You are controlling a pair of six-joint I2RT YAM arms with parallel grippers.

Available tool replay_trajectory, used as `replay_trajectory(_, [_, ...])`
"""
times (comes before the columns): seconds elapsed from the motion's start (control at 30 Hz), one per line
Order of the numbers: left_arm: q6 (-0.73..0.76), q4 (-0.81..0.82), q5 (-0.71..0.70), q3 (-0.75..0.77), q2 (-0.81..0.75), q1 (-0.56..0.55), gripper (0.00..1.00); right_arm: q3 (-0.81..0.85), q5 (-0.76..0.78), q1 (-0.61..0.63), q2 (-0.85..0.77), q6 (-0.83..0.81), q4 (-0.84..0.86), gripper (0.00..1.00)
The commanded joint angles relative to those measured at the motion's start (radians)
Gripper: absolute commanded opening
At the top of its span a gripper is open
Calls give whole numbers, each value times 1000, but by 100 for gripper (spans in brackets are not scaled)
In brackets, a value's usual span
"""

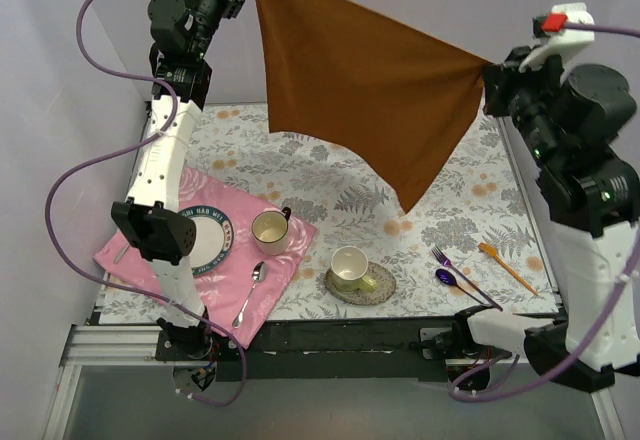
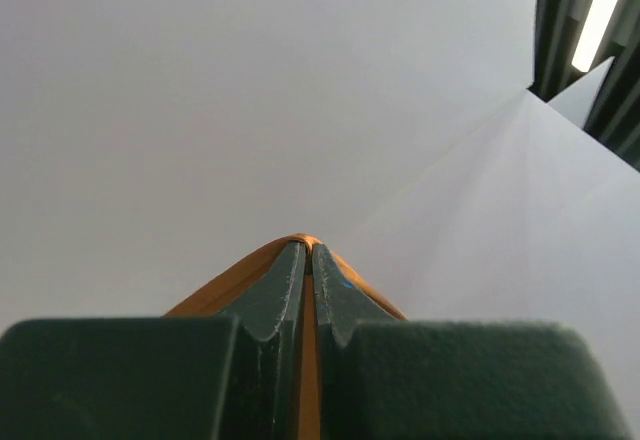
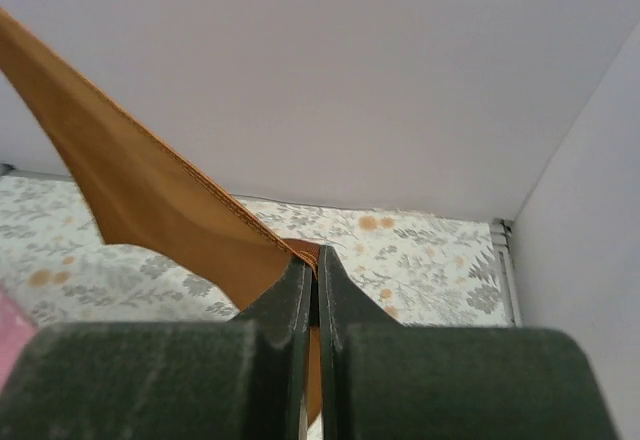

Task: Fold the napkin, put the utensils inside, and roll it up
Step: Flatten the napkin out

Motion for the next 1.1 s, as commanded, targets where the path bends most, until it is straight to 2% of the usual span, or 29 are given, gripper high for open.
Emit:
replay_trajectory(0.0, [144, -8, -115, -133, -240, 11, 0, -46, -193, -4, -172, -14, 78, 1])
replay_trajectory(0.13, [193, -32, -196, -219, -344, 18, 0, 2, -321, -2, -198, 49, -22, 1])
replay_trajectory(0.27, [225, -37, -253, -262, -404, 18, 0, 51, -371, -4, -189, 103, -97, 1])
replay_trajectory(0.43, [219, -28, -238, -293, -387, 18, 0, -18, -345, -2, -215, 167, -86, 1])
replay_trajectory(0.5, [207, -5, -232, -315, -370, 20, 0, -62, -273, -4, -229, 181, -80, 1])
replay_trajectory(0.53, [203, 0, -197, -324, -341, 18, 0, -76, -200, -2, -230, 187, -83, 1])
replay_trajectory(0.63, [199, 6, -148, -312, -254, 15, 0, -134, -124, -4, -209, 213, -95, 1])
replay_trajectory(0.83, [213, 41, -80, -296, -42, -5, 0, -404, 139, -2, -161, 235, -42, 1])
replay_trajectory(0.93, [184, 41, -37, -201, 140, -12, 0, -486, 235, -33, -88, 274, -46, 1])
replay_trajectory(1.07, [155, 35, -5, -2, 359, -29, 0, -503, 223, -131, 44, 322, -103, 1])
